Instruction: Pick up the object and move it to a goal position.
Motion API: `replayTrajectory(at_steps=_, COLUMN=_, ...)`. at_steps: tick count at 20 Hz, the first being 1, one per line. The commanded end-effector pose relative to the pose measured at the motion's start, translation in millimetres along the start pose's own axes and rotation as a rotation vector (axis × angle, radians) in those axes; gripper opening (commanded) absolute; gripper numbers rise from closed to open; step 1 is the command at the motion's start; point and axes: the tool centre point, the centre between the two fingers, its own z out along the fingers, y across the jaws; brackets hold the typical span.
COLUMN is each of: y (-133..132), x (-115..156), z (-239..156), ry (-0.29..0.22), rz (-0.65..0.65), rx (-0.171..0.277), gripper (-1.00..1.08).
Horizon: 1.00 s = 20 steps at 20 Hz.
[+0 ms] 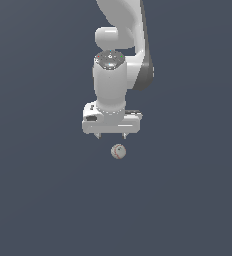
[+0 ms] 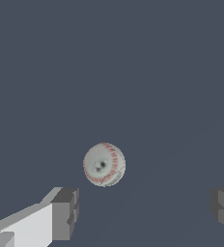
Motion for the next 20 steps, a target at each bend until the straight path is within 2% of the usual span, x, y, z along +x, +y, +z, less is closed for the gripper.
replayTrajectory(at_steps=1, y=-0.7, x=-0.2, z=1.2, ry=-0.001, rz=0.015, rx=0.001, gripper=1.00)
replayTrajectory(at_steps=10, y=-4.7, x=-1.8, z=11.2, ry=-0.009, rz=0.142, rx=0.005, gripper=1.00)
replayTrajectory(at_steps=20, y=-12.2, x=-5.2, z=30.3, ry=-0.026, rz=0.390, rx=0.008, gripper=1.00)
